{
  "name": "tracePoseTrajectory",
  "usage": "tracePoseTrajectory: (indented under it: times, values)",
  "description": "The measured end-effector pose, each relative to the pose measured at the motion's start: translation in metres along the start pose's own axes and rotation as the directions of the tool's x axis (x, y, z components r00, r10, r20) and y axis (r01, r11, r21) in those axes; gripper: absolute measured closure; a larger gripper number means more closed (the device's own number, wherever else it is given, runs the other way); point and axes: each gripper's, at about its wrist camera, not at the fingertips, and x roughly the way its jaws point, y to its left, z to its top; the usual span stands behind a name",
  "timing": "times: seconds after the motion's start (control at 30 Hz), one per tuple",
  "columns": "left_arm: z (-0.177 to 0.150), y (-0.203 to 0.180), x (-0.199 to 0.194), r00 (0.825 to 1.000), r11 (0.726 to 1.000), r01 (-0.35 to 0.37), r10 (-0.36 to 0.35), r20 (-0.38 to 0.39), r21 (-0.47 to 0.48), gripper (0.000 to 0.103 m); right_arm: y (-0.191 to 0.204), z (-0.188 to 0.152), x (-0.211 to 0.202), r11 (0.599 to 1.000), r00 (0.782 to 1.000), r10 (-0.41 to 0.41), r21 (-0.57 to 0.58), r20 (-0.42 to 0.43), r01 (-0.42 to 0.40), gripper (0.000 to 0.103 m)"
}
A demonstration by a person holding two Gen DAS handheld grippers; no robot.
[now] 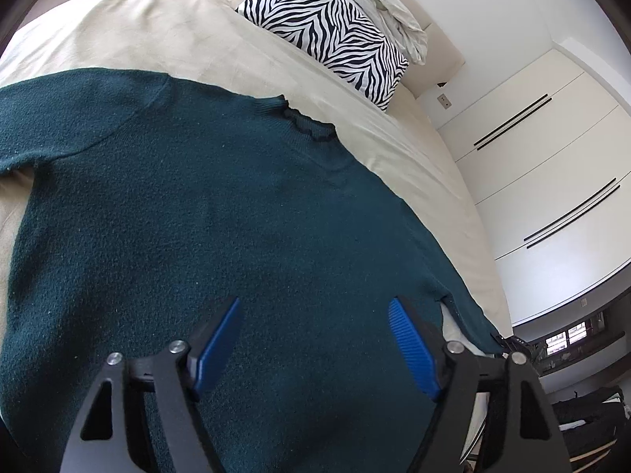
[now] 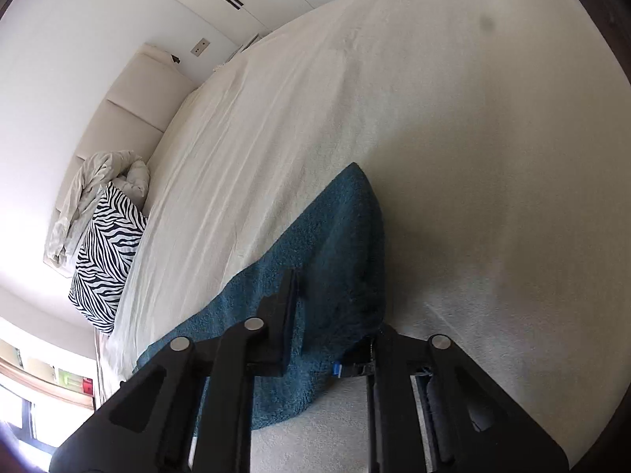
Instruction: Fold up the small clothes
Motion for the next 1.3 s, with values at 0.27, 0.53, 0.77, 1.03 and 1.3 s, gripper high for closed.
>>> tracePoseTrajectory:
  times: [0.27, 0.53, 0.77, 1.03, 1.3]
  values:
    - [0.01, 0.001, 0.009, 0.99, 0.988, 0.14, -0.141, -0.022, -0.057, 0.041, 0.203, -0.061, -0.006, 0.88, 0.986, 0.15, -0.445, -0.066, -0.164, 0.095]
    - [0.008, 0.009, 0.03, 0.934, 0.924, 0.325, -0.347, -0.084, -0.201, 0.039, 0.334, -0.245, 0.042, 0.644, 0.914, 0.167, -0.662, -0.369, -0.384, 0.095]
    - [0.007, 0.008, 0.052, 0.899, 0.879, 0.383, -0.425, -0.102, -0.283, 0.016, 0.32, -0.331, 0.071, 0.636, 0.856, 0.089, -0.632, -0.509, -0.443, 0.036]
    - [0.001, -0.009, 0.089, 0.888, 0.88, 0.358, -0.424, -0.176, -0.312, 0.026, 0.252, -0.357, 0.001, 0.72, 0.82, 0.149, -0.507, -0.552, -0.473, 0.026]
    - [0.024, -0.023, 0.086, 0.932, 0.943, 0.273, -0.308, -0.191, -0.19, 0.095, 0.186, -0.316, 0.004, 0.846, 0.787, 0.309, -0.224, -0.534, -0.484, 0.026]
